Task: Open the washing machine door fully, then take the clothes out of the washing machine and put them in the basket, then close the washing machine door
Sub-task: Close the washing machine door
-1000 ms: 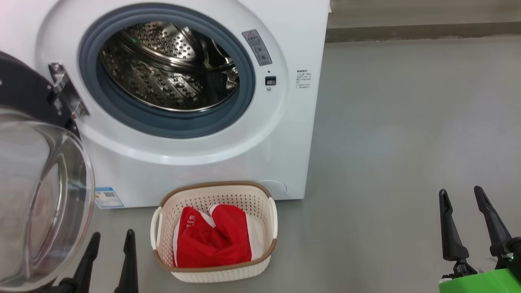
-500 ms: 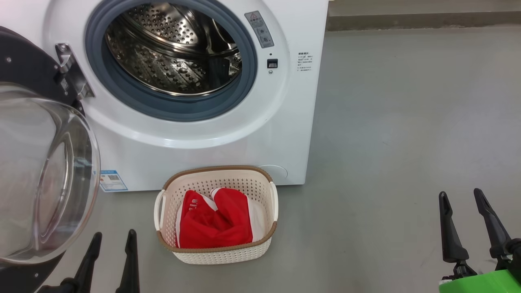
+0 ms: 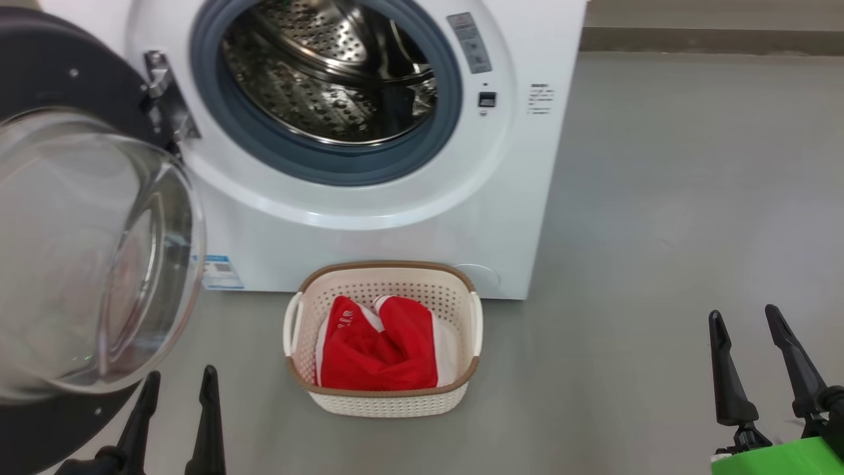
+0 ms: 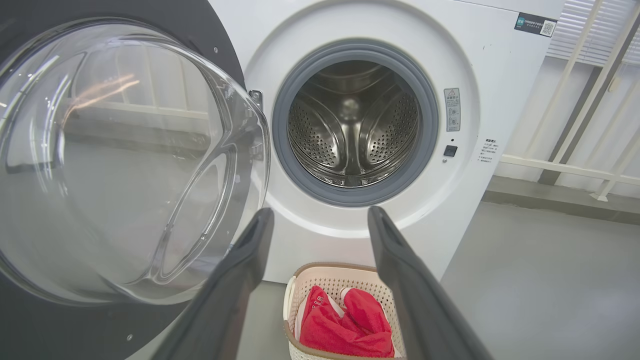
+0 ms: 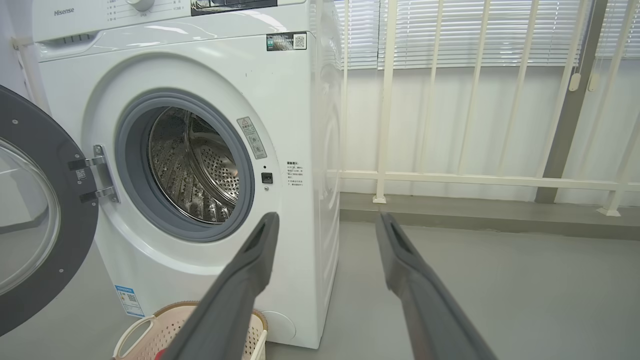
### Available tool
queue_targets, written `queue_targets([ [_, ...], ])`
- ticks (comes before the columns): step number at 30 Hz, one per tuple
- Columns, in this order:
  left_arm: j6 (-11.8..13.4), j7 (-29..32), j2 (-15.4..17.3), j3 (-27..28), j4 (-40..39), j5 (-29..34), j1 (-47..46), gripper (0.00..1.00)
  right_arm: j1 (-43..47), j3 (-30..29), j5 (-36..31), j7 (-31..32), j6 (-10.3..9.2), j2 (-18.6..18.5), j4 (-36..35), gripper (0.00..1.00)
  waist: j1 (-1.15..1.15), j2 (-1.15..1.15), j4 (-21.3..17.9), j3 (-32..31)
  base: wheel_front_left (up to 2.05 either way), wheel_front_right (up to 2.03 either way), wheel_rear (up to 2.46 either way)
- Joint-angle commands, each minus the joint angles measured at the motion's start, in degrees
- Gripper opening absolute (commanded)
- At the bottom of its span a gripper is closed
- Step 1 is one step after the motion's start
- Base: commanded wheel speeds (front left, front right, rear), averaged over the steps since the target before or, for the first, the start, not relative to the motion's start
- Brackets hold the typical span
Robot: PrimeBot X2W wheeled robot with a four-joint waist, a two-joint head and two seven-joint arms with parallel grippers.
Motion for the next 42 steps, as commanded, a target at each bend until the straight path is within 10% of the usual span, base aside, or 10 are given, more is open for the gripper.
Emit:
queue_targets([
  [1,0.58,0.17,1.01,2.0,-2.04,1.06,-3.33,1.0,-1.46,1.35,0.13,-0.36,0.2,-1.48,-1.6,1.0,0.0,0.0,3.0,0.19,0.0,0.0,0.0],
  [28,5.49,3.36,2.54,1.86,-9.35,4.52,-2.03,1.0,-3.25,6.83,0.05,0.39,0.2,-3.17,-2.52,1.0,0.0,0.0,22.15,-1.94,0.0,0.0,0.0],
  [42,8.42,3.97,2.52,3.6,-13.48,4.56,1.61,1.0,-7.9,13.03,-0.11,0.69,0.2,-4.37,-1.1,1.0,0.0,0.0,25.36,-0.56,0.0,0.0,0.0],
])
